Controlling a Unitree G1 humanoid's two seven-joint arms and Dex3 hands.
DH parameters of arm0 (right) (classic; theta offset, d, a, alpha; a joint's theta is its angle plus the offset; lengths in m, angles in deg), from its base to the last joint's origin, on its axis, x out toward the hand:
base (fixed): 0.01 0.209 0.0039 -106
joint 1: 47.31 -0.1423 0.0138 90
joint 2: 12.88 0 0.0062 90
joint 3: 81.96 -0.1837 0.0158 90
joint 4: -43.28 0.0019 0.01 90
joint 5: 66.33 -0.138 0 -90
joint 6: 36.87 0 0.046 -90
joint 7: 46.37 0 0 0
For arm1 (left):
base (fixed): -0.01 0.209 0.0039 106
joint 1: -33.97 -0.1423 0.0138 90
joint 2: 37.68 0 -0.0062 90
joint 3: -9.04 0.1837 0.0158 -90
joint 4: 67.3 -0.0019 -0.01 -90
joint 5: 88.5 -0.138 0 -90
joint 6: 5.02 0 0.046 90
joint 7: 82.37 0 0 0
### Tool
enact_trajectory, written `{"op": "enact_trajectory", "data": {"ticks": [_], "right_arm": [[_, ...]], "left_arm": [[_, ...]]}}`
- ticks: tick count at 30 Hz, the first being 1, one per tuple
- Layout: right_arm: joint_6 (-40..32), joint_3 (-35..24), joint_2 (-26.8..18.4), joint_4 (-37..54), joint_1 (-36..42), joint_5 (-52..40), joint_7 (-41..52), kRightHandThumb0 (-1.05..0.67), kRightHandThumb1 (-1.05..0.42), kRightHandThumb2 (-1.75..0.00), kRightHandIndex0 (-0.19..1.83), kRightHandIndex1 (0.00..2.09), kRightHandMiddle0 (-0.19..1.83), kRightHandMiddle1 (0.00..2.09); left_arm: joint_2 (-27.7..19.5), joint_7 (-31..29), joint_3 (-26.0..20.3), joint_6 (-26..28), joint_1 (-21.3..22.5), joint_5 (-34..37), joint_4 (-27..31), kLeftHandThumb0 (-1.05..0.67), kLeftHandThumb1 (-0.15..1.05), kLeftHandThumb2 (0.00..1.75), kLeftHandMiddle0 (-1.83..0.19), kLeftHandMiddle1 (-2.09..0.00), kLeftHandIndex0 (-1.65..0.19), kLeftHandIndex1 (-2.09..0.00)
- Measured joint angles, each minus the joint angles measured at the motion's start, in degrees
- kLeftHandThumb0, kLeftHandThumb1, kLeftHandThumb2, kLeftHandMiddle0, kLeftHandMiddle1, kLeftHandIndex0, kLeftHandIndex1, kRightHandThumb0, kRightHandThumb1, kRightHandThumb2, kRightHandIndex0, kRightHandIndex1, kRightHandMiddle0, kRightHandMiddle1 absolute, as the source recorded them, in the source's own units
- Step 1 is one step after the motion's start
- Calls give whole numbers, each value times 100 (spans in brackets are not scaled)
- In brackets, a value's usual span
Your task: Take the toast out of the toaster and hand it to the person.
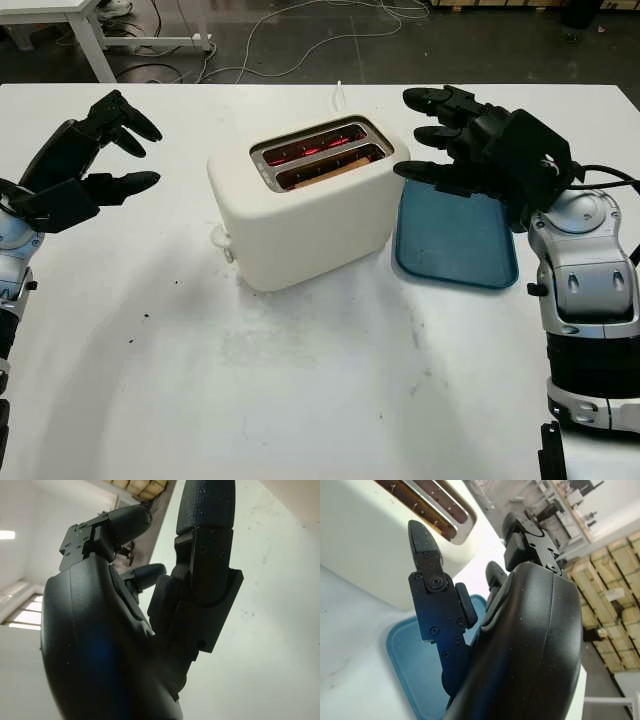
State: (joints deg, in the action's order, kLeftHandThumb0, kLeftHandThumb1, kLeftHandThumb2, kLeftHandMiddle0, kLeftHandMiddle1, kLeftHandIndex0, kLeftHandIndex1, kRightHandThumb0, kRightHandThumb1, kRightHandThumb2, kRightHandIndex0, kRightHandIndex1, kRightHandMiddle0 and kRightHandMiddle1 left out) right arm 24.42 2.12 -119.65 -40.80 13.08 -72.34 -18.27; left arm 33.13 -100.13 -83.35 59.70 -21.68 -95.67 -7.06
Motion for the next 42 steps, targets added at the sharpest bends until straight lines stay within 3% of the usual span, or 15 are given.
{"op": "enact_trajectory", "data": {"ticks": [42], "right_arm": [[-3, -15, 7, 1, 0, -27, -19, -39, -83, 0, 0, 53, 10, 32]], "left_arm": [[0, -3, 0, 1, 0, 1, -11, -105, 92, 35, 0, -173, 0, -159]]}}
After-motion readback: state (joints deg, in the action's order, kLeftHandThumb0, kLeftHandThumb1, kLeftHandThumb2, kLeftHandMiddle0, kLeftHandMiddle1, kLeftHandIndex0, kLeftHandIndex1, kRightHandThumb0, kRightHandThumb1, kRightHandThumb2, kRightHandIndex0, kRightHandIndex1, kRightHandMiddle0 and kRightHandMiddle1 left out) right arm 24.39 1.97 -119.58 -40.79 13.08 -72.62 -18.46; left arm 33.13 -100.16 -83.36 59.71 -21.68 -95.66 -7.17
